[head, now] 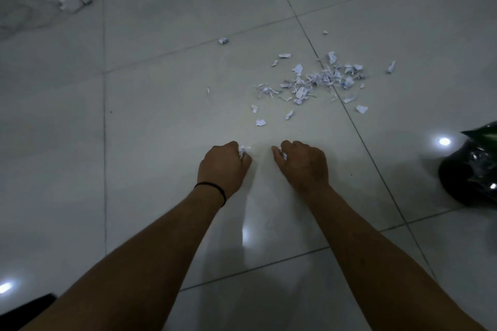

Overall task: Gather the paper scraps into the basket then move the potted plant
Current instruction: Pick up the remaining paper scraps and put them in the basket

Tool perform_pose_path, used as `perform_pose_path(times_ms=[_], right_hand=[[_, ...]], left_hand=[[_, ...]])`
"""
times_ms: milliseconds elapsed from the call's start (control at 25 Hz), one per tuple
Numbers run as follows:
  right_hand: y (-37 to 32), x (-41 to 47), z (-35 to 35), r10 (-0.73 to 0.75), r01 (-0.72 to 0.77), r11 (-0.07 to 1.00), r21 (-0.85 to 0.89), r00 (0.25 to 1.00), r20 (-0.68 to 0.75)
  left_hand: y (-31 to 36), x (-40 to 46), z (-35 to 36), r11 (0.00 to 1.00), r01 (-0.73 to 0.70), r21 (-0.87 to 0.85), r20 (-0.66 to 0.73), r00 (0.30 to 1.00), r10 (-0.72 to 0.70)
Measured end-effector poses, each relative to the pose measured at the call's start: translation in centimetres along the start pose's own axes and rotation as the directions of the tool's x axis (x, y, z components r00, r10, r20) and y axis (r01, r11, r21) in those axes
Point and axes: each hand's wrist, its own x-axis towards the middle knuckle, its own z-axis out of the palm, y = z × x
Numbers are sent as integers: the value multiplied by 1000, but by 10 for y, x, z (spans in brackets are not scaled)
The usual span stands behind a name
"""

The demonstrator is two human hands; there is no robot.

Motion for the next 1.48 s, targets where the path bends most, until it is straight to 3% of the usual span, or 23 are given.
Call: perform_pose_path(times_ms=[280, 480, 600, 800, 1120, 1160, 1240, 1480], right_hand=[[-2, 15, -23, 212, -244, 959, 141, 955, 209], [3, 21, -37, 363, -377, 852, 362, 925, 109], [-5, 22, -60, 393, -371, 837, 402, 919, 30], [0, 13, -102, 460, -339, 822, 458, 869, -181], [38, -77, -153, 619, -422, 764, 488, 694, -368], [44, -97, -162, 649, -455, 750, 480, 647, -400], [48, -113, -171, 662, -472, 742, 476, 627, -411], [58, -244, -246, 775, -653, 611, 448, 376, -508]], left_hand=[[16, 17, -50, 993, -119, 25, -76, 990, 121], [34, 40, -40, 974, -225, 13, -102, 969, 225], [46, 46, -37, 932, -357, 65, -109, 926, 363], [82, 38, -19, 865, -503, 8, -137, 856, 499], [157, -20, -2, 652, -752, -94, -112, 659, 744], [170, -34, 2, 608, -791, -70, -85, 612, 786], [182, -44, 4, 564, -826, 11, -84, 561, 824], [257, -153, 10, 330, -908, -257, -101, 365, 925]])
